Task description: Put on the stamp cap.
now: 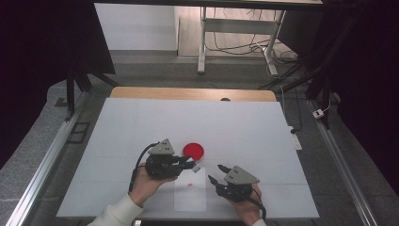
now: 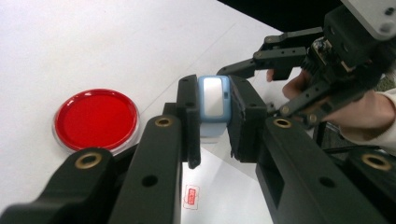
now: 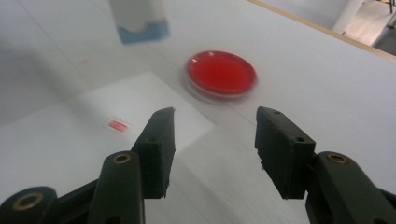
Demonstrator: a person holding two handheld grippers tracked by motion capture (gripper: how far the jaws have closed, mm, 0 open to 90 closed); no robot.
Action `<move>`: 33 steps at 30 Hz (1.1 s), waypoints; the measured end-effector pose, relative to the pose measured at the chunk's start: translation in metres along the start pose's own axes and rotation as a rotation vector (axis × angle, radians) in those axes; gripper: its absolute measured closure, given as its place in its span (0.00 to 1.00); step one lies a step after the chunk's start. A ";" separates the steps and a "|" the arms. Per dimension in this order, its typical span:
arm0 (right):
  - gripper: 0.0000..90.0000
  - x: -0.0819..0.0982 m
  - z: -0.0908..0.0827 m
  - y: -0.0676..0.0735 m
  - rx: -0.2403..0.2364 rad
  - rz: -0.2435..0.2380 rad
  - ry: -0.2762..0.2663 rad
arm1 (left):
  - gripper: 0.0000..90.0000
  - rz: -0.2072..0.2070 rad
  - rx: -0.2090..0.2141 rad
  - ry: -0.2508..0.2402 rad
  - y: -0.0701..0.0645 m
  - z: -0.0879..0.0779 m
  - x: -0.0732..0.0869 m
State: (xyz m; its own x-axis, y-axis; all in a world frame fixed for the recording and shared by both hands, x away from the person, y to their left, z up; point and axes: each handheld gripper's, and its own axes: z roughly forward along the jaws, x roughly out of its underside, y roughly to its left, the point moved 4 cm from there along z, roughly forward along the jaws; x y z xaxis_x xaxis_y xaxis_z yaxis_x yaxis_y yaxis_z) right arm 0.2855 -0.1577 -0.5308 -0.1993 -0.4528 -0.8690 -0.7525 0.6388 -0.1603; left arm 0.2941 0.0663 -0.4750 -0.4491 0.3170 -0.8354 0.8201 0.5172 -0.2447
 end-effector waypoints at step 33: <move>0.52 0.053 -0.072 -0.088 0.129 0.118 0.045 | 0.84 0.008 -0.065 -0.041 0.016 -0.020 -0.005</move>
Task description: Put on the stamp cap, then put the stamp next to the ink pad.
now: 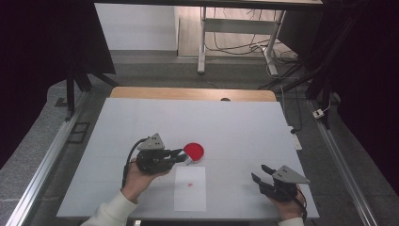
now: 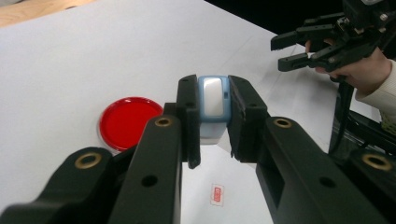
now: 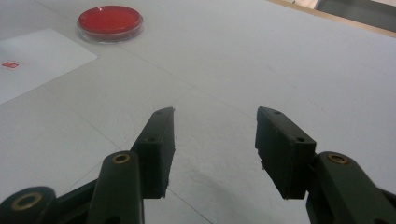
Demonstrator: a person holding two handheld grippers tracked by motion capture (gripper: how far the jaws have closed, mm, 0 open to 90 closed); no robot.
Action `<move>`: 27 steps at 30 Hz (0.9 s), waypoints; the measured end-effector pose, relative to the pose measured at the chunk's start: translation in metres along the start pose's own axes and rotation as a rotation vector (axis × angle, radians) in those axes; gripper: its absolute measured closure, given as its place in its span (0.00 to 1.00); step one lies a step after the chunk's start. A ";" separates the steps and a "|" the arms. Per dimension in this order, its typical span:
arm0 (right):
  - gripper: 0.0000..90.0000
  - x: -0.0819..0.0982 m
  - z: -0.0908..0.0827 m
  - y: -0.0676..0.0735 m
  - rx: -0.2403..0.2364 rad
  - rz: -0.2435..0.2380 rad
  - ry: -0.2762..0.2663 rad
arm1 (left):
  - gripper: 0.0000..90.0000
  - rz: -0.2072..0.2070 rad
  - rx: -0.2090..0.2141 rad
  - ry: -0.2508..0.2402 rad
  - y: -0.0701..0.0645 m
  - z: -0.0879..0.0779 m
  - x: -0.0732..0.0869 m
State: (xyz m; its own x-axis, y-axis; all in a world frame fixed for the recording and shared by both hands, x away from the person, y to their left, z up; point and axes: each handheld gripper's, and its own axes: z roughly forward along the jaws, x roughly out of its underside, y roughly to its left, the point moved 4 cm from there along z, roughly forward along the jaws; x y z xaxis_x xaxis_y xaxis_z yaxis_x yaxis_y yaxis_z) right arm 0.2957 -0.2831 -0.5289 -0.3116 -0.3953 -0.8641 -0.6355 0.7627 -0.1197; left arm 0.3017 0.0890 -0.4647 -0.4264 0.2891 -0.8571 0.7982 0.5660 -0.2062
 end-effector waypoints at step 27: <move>0.52 0.002 0.006 0.002 -0.003 -0.020 0.023 | 0.83 -0.001 -0.232 0.153 0.060 0.023 0.021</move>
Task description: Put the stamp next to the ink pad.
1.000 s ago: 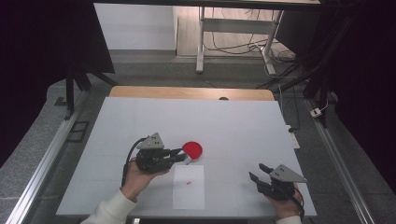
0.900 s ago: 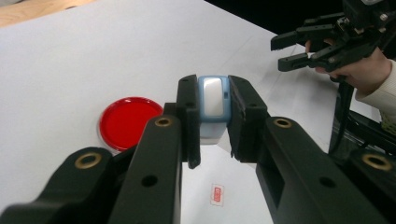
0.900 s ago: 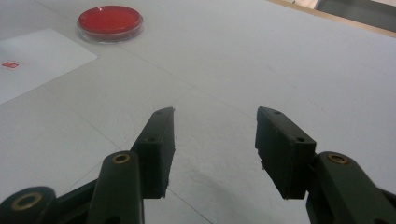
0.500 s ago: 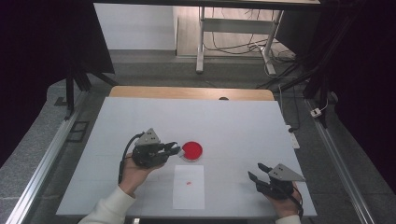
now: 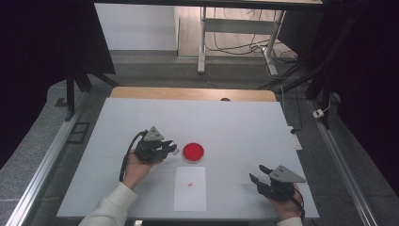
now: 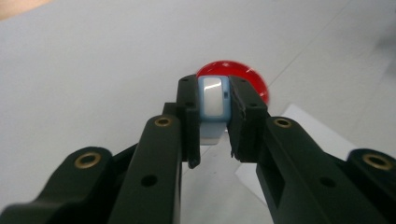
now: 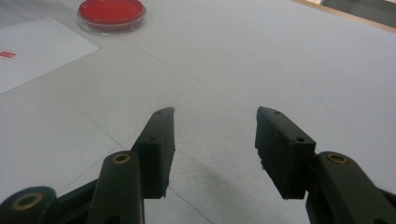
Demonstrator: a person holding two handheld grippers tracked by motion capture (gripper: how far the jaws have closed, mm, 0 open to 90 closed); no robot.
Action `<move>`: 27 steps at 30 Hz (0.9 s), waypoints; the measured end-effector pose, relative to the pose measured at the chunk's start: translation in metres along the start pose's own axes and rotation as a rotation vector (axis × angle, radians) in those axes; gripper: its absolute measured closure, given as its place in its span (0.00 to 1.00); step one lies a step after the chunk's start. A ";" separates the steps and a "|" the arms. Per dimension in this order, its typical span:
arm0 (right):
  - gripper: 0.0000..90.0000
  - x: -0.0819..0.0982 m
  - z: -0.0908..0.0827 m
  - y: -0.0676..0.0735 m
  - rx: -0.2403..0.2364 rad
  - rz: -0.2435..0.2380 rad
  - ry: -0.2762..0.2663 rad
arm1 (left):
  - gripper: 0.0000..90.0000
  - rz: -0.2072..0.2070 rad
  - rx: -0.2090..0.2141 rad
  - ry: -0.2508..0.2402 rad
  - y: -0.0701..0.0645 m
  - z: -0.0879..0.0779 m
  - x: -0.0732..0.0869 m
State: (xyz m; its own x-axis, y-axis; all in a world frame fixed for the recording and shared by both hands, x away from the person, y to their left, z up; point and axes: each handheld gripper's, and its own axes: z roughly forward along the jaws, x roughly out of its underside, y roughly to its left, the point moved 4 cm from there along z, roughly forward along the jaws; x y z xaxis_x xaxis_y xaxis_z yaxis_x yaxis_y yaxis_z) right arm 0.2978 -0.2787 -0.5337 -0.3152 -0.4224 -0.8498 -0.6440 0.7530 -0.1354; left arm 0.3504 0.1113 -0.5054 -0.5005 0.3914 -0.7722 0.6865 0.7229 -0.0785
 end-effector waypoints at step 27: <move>0.52 0.003 0.000 0.001 0.001 -0.006 0.008 | 0.82 -0.002 -0.042 0.091 0.013 0.037 0.005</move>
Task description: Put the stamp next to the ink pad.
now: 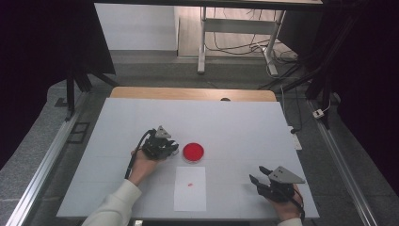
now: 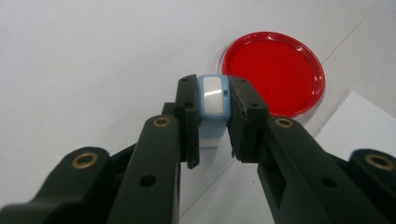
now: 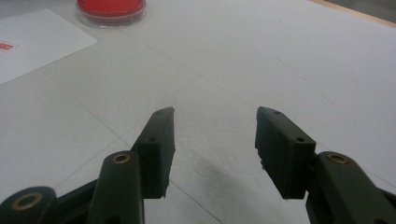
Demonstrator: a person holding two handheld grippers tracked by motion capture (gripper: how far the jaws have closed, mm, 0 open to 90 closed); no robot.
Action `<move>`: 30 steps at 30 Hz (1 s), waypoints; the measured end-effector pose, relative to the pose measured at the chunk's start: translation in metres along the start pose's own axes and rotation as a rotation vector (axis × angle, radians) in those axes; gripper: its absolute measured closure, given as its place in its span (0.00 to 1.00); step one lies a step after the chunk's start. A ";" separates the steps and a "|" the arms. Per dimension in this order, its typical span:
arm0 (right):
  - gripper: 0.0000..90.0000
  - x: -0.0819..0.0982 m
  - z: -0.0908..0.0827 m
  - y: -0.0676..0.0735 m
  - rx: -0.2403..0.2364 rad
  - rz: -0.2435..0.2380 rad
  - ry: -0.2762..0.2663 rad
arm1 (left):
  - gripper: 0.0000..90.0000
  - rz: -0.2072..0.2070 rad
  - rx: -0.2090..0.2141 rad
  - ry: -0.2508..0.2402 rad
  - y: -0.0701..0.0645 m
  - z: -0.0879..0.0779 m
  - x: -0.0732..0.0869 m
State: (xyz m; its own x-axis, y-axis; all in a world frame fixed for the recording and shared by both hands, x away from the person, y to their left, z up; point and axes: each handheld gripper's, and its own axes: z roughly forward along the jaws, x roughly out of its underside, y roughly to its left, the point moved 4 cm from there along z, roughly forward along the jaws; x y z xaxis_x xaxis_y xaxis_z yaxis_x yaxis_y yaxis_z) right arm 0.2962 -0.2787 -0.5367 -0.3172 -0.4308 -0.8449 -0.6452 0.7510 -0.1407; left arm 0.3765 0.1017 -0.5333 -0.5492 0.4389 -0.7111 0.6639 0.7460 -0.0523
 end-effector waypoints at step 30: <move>0.51 -0.003 0.005 -0.004 -0.041 -0.030 -0.020 | 0.37 0.003 0.059 -0.168 -0.023 -0.070 0.028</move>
State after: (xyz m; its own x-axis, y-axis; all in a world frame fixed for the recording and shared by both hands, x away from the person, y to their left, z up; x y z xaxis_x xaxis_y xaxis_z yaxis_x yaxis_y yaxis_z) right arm 0.3036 -0.2781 -0.5359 -0.2838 -0.4422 -0.8509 -0.6821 0.7167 -0.1449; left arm 0.3102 0.1320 -0.5025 -0.4581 0.3472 -0.8183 0.6965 0.7122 -0.0877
